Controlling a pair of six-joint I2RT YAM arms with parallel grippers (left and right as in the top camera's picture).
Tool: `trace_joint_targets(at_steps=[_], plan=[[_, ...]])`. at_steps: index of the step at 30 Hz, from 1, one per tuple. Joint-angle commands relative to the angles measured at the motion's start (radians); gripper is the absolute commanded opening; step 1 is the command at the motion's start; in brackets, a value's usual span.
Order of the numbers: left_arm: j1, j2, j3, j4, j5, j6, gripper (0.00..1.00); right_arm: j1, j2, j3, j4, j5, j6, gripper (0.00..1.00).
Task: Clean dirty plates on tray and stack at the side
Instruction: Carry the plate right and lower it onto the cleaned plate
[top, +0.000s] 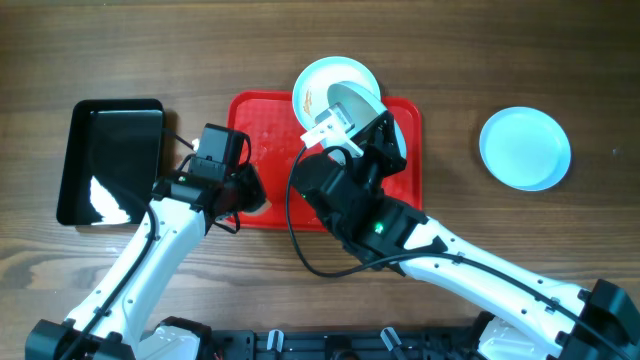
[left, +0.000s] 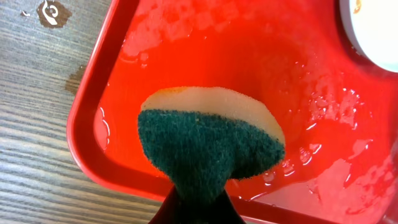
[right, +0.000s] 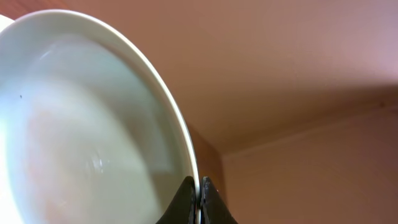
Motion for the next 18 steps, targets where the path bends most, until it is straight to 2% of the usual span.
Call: trace_joint_targets(at_steps=[1,4,11,13,16,18], plan=[[-0.003,0.0,-0.016,0.0,0.017,-0.01,0.04,-0.028,-0.014,-0.002,-0.051,-0.219,0.095,0.04],[-0.003,0.0,-0.017,-0.004,0.016,-0.009,0.04,-0.087,-0.018,-0.001,-0.082,-0.238,0.182,0.04],[-0.003,0.0,-0.016,0.008,0.016,-0.009,0.04,-0.235,-0.05,-0.001,-0.129,-0.296,0.272,0.04],[-0.003,0.0,-0.017,0.012,0.016,-0.009,0.04,-0.291,-0.061,-0.001,-0.178,-0.452,0.319,0.04],[-0.003,0.0,-0.016,0.019,0.016,-0.01,0.04,-0.406,-0.063,-0.001,-0.225,-0.785,0.388,0.04],[-0.003,0.0,-0.016,0.018,0.016,-0.009,0.04,-0.504,-0.066,-0.001,-0.232,-0.91,0.478,0.04]])
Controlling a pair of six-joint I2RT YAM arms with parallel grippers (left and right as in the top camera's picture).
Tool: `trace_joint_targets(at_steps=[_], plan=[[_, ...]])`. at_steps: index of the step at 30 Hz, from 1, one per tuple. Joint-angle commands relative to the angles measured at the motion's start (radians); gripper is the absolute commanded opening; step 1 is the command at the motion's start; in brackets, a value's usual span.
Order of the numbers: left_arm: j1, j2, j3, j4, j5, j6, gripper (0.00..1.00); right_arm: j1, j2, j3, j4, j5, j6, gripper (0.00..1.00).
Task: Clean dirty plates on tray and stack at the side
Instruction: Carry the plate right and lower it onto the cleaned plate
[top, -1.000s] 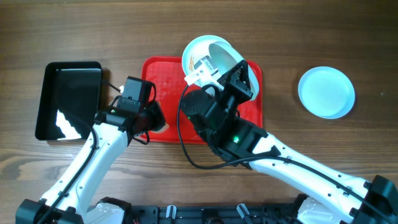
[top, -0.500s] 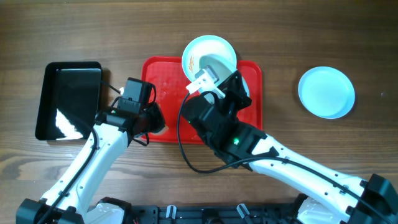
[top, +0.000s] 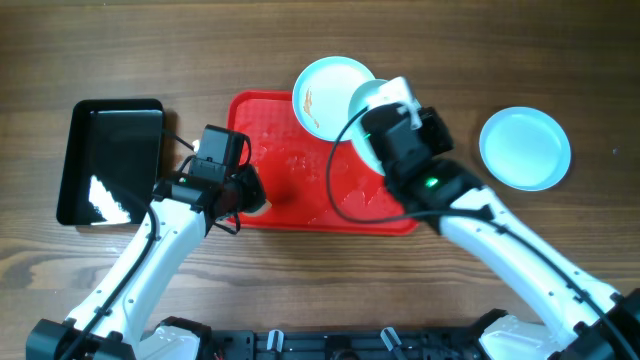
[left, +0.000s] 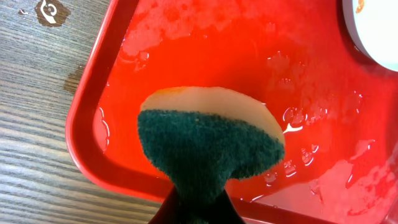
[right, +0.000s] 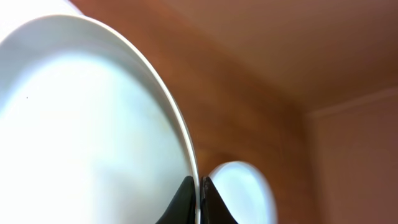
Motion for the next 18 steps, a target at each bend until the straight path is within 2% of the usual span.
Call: trace_joint_targets(at_steps=[1,7,10,14,16,18], plan=[[-0.003,0.0,-0.008,0.004,0.016,-0.01,0.04,-0.184,-0.028,-0.001,-0.013,-0.433,0.201,0.04],[-0.003,0.0,-0.007,0.003,0.015,-0.003,0.04,-0.442,-0.072,0.001,-0.013,-0.892,0.224,0.04],[-0.003,0.0,-0.007,0.008,0.016,-0.003,0.04,-0.577,-0.074,0.001,-0.013,-1.056,0.23,0.04],[-0.003,0.0,-0.008,0.008,0.016,-0.003,0.04,-0.76,-0.064,0.001,-0.013,-1.131,0.282,0.04],[-0.003,0.0,-0.007,0.008,0.016,-0.003,0.04,-0.902,-0.037,-0.002,-0.018,-1.127,0.283,0.04],[-0.003,0.0,-0.007,0.01,0.016,-0.003,0.04,-0.959,-0.013,-0.011,-0.016,-1.127,0.293,0.04]])
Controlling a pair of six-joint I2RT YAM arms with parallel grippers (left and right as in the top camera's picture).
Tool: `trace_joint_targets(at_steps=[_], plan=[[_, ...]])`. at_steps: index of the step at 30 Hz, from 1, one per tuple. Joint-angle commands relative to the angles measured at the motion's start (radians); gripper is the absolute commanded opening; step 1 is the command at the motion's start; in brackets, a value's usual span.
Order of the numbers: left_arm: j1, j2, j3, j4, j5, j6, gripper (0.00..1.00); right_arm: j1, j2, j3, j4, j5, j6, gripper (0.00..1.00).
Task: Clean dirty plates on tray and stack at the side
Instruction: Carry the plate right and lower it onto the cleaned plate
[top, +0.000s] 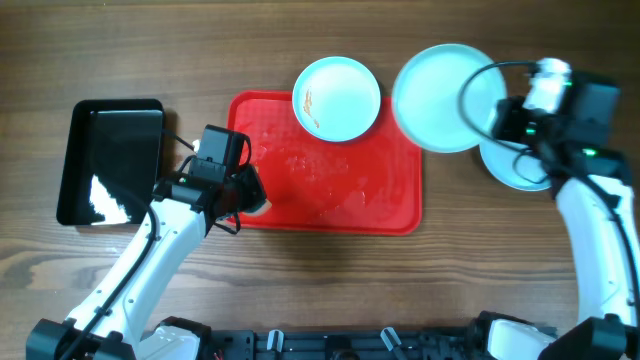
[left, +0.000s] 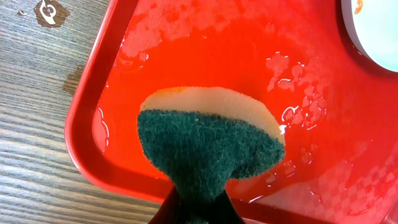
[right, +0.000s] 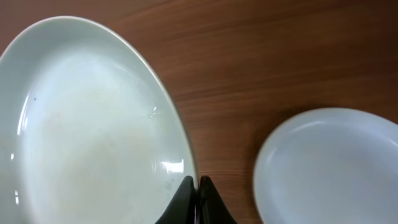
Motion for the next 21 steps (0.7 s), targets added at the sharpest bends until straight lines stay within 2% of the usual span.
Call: trace_joint_targets(at_steps=[1,4,10,16,21], plan=[[-0.003,0.0,-0.006,0.007,0.016,-0.004,0.04,-0.15,0.056,-0.018,0.008,-0.073,0.049,0.04],[-0.003,0.0,-0.006,0.008,0.015,-0.006,0.04,-0.222,0.119,-0.027,0.029,-0.073,0.068,0.04],[-0.003,0.0,-0.006,0.007,0.015,-0.006,0.04,-0.356,0.248,-0.027,0.047,-0.073,0.224,0.04],[-0.003,0.0,-0.006,0.012,0.015,-0.006,0.04,-0.455,0.311,-0.027,0.042,-0.069,0.224,0.04],[-0.003,0.0,-0.006,0.034,0.04,-0.006,0.04,-0.477,0.316,-0.027,0.036,-0.069,0.203,0.04]])
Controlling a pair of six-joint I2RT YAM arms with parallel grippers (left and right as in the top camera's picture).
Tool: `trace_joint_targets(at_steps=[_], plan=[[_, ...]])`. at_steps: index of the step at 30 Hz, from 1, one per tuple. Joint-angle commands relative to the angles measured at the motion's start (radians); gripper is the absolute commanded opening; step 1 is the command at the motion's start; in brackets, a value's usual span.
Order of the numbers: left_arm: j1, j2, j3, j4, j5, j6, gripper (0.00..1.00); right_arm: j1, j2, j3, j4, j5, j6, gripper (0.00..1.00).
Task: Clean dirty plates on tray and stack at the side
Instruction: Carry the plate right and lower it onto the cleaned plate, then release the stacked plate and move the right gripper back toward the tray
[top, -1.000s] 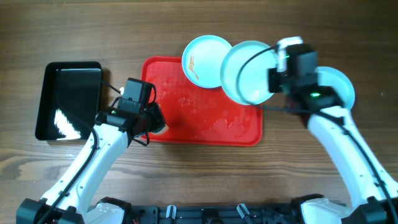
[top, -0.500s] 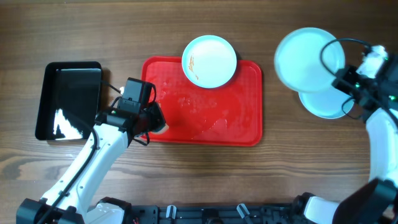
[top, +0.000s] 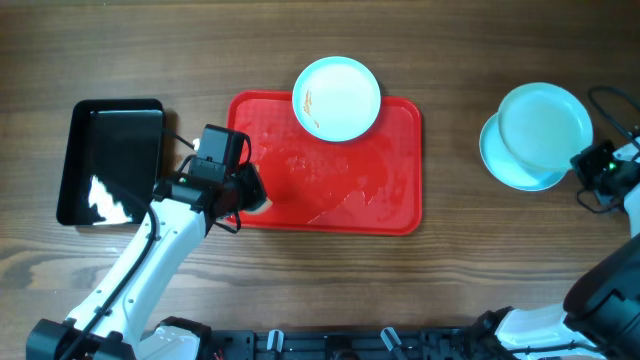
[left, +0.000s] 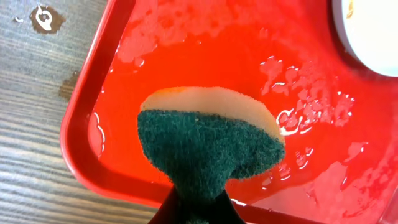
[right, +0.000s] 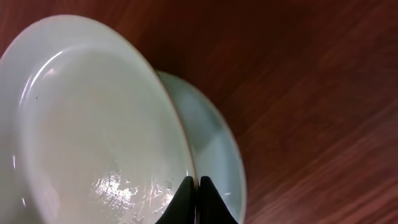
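A wet red tray (top: 330, 185) lies mid-table, and a white plate with an orange smear (top: 337, 97) rests on its far edge. My left gripper (left: 198, 208) is shut on a green-and-yellow sponge (left: 208, 140) over the tray's near left corner (left: 84, 146). At the far right my right gripper (right: 198, 198) is shut on the rim of a clean white plate (right: 93, 130), held just above and overlapping a pale blue plate (top: 510, 158) on the table. The same clean plate (top: 545, 122) shows in the overhead view.
A black rectangular tray (top: 110, 160) sits left of the red one. Water drops (left: 298, 118) cover the red tray's floor. A small wet mark (left: 46, 18) is on the wood beside it. Cables trail near the right arm (top: 610, 170).
My right gripper has carried the clean plate from between the tray and the blue plate to over the blue plate. The left gripper and sponge have barely shifted.
My right gripper first held the plate upright over the red tray. It then had it at the tray's far right edge, then past the tray beside the blue plate, and now over that plate. The left gripper kept the sponge at the tray's corner throughout.
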Motion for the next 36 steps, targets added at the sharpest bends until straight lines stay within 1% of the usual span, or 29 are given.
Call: trace_joint_targets(at_steps=[1,3,8,18,22,25,30,32,33,35,36], plan=[[-0.003,0.0,-0.006,0.02,0.05,-0.006,0.04,-0.003,0.008,-0.009,-0.005,-0.024,0.003,0.04],[-0.003,0.0,-0.006,0.034,0.089,-0.006,0.04,-0.003,0.008,-0.01,-0.019,-0.008,0.003,0.04],[-0.003,0.0,-0.006,0.04,0.094,-0.006,0.04,-0.003,0.011,-0.01,-0.05,0.082,0.003,0.04],[-0.003,0.0,-0.007,0.041,0.094,-0.006,0.04,0.005,0.035,-0.01,-0.052,0.052,0.003,0.04],[-0.003,0.0,-0.006,0.041,0.094,-0.006,0.04,0.005,0.035,-0.01,-0.056,0.051,0.003,0.09],[-0.003,0.0,-0.006,0.04,0.094,-0.006,0.04,0.006,0.036,-0.01,-0.056,0.045,0.003,0.1],[-0.003,0.0,-0.006,0.041,0.094,-0.006,0.04,0.01,0.035,-0.01,-0.061,0.044,0.005,0.09],[-0.003,0.0,-0.006,0.041,0.094,-0.006,0.04,0.01,0.035,-0.01,-0.064,0.044,0.006,0.13],[-0.003,0.0,-0.006,0.04,0.094,-0.006,0.04,0.01,0.035,-0.01,-0.067,0.04,0.008,0.12],[-0.003,0.0,-0.006,0.04,0.094,-0.006,0.04,0.01,0.035,-0.01,-0.064,-0.017,0.007,0.07],[-0.003,0.0,-0.006,0.04,0.094,-0.006,0.04,0.01,0.035,-0.01,-0.057,-0.079,0.007,0.04]])
